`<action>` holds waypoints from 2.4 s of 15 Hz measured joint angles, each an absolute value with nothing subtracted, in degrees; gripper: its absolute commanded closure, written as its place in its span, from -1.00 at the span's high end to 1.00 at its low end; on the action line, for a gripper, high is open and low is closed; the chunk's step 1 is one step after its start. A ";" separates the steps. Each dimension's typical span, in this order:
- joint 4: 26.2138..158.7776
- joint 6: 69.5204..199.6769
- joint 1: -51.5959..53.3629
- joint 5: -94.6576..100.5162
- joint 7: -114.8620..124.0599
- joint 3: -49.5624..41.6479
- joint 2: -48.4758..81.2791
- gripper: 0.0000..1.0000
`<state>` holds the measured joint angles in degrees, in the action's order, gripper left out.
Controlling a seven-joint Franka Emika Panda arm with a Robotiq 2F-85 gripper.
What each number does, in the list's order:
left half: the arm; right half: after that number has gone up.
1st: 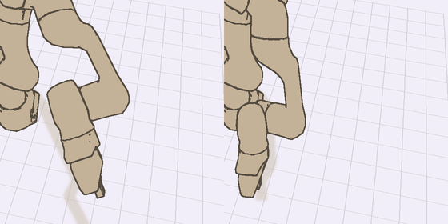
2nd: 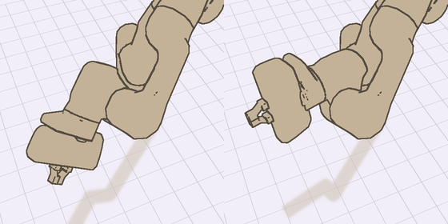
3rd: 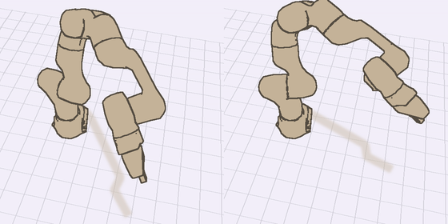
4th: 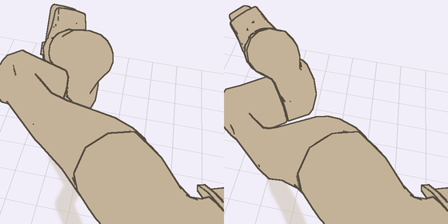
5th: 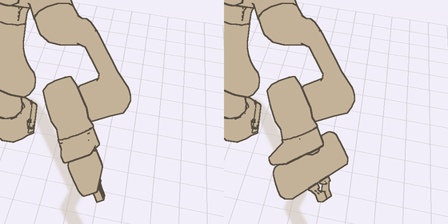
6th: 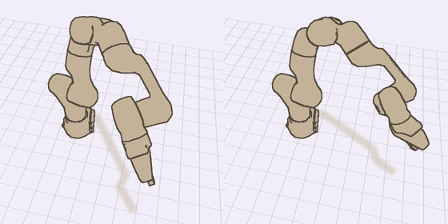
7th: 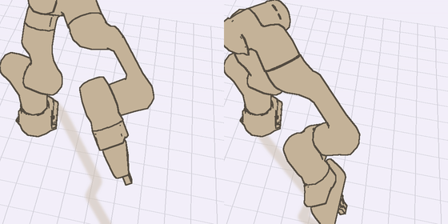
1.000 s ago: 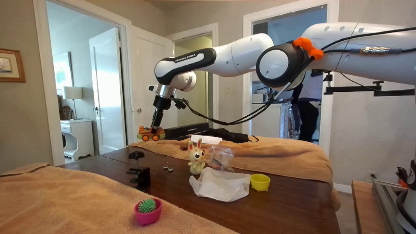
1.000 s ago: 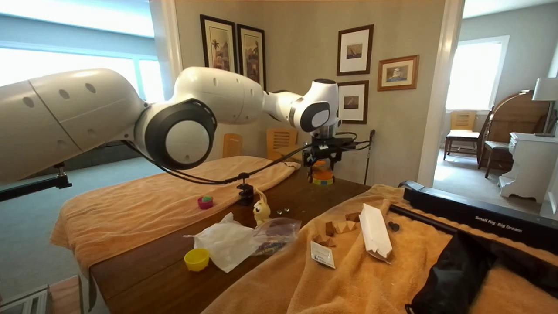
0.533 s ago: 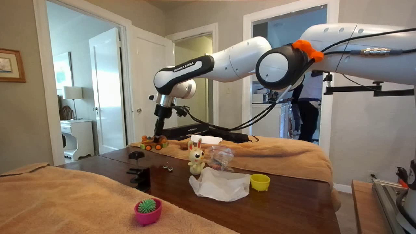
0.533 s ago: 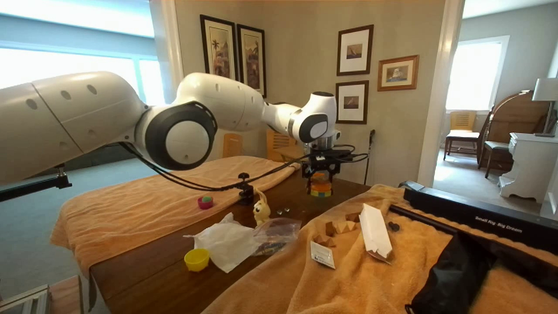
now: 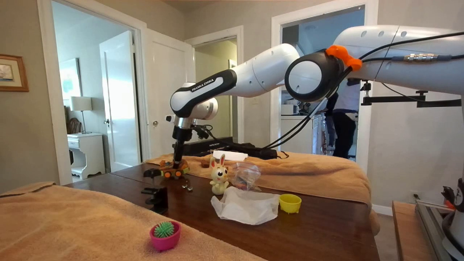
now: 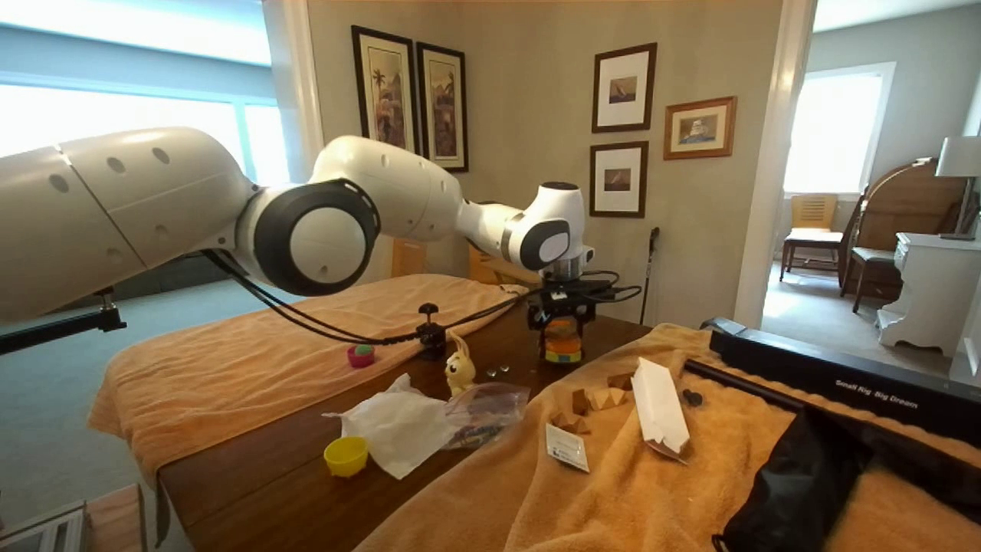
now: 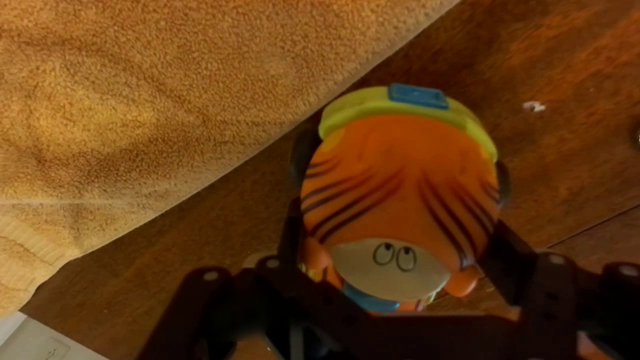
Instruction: Move the toy car to the left then forward
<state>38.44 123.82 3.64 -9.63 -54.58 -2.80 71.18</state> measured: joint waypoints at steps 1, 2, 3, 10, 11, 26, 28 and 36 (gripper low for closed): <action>38.91 124.26 3.81 -9.63 -54.58 -2.89 71.14 0.92; 39.19 124.37 3.94 -9.63 -54.58 -2.91 71.13 0.93; 39.47 124.37 4.04 -9.64 -54.66 -2.82 71.06 1.00; 42.99 122.71 3.89 -9.73 -61.38 0.84 65.92 1.00; 43.73 121.12 3.75 -9.73 -63.00 1.26 64.76 1.00; 48.77 118.98 1.55 -9.65 -69.82 -0.91 61.85 1.00; 49.20 121.56 1.72 -9.38 -69.75 -0.32 62.23 1.00; 49.51 131.31 2.09 -6.94 -62.73 2.30 64.86 1.00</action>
<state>49.51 131.31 2.09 -6.94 -62.73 2.30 64.86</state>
